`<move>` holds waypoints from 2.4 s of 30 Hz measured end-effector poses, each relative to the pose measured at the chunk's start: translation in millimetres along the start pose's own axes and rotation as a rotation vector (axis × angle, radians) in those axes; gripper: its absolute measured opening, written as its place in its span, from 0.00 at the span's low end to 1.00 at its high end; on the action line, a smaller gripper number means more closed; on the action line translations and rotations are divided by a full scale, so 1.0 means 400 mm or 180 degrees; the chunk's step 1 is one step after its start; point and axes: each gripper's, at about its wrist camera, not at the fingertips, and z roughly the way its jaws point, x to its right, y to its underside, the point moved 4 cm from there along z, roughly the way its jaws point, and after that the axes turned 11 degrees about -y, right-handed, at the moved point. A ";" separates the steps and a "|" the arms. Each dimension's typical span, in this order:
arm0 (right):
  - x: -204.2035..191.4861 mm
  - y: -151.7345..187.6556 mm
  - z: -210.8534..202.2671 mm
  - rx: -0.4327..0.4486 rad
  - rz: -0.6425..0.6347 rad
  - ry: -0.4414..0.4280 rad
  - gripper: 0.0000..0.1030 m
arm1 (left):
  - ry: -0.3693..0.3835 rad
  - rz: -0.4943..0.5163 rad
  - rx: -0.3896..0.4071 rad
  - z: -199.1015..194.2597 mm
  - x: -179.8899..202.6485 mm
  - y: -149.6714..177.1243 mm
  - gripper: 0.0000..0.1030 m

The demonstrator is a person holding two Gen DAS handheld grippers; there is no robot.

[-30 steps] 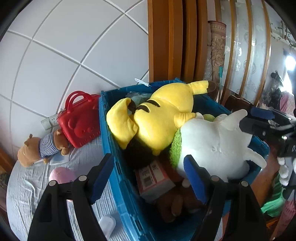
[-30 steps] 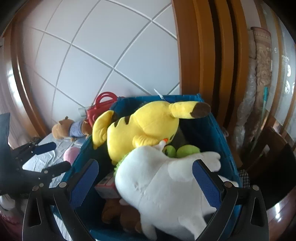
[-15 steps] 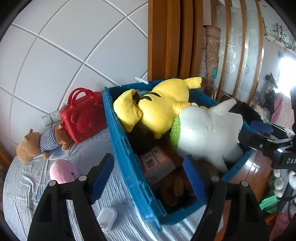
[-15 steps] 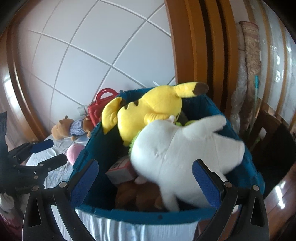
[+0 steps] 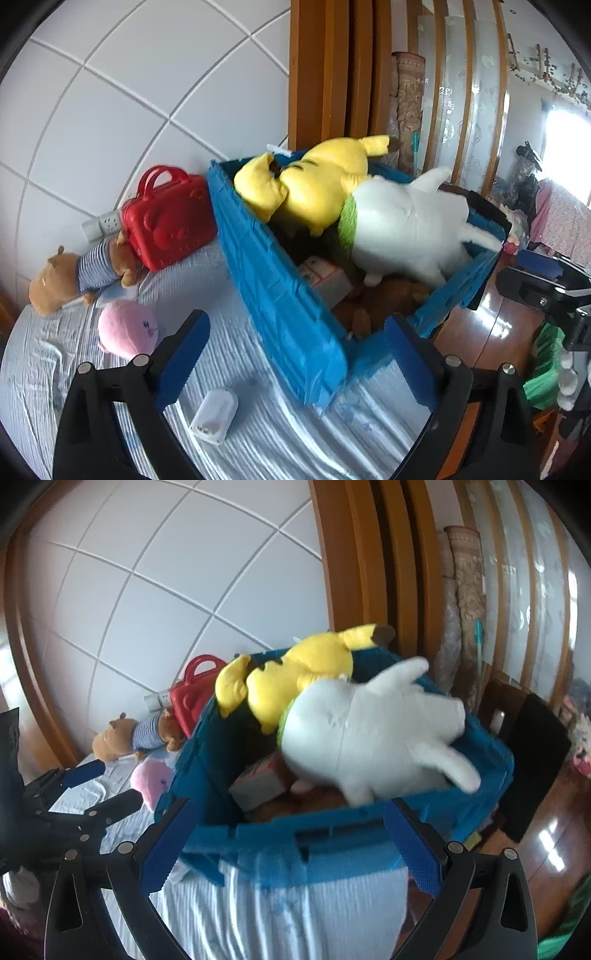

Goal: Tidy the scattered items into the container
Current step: 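Withdraw both tools from the crate back over the bed, then move both tools toward the pink round plush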

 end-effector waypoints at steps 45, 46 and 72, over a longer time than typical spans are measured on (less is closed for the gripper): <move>-0.267 0.279 0.055 -0.0458 -0.0392 -0.0984 1.00 | -0.1032 -0.0831 -0.0397 -0.249 -0.222 0.389 0.94; -0.285 0.280 0.055 -0.0438 -0.0362 -0.0970 1.00 | -0.1021 -0.0817 -0.0388 -0.257 -0.243 0.393 0.94; -0.713 0.341 0.238 -0.0541 -0.0196 -0.0642 1.00 | -0.0750 -0.0832 -0.0519 -0.229 -0.688 0.517 0.94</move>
